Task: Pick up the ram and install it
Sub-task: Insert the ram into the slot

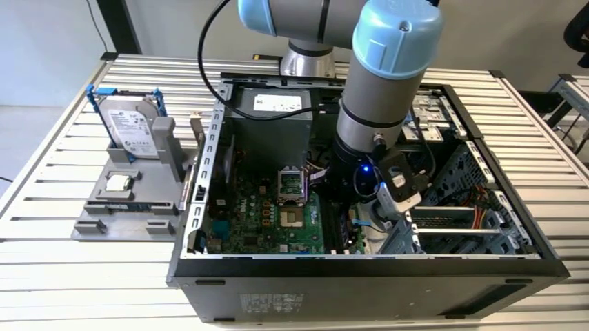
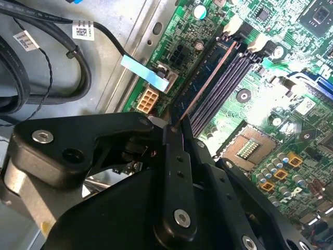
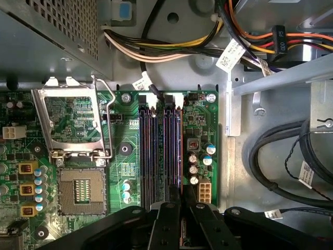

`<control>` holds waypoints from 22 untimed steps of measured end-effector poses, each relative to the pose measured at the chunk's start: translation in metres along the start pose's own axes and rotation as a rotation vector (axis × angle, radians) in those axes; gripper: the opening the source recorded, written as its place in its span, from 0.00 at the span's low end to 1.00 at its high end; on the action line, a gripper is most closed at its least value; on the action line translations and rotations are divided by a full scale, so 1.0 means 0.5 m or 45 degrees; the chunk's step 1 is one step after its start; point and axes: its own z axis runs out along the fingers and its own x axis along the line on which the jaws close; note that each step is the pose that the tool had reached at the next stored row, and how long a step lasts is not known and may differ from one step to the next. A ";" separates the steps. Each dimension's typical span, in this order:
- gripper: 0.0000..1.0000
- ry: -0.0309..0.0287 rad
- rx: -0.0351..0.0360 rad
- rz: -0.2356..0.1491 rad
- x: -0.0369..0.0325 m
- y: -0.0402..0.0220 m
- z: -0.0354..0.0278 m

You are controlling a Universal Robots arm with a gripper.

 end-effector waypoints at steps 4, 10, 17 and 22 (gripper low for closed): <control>0.00 0.0001 -0.0001 0.000 0.000 0.000 0.000; 1.00 0.0001 -0.0001 0.000 0.000 0.000 -0.003; 1.00 0.0015 -0.0002 0.006 -0.002 0.000 -0.059; 1.00 0.0013 -0.0014 0.007 -0.002 0.000 -0.074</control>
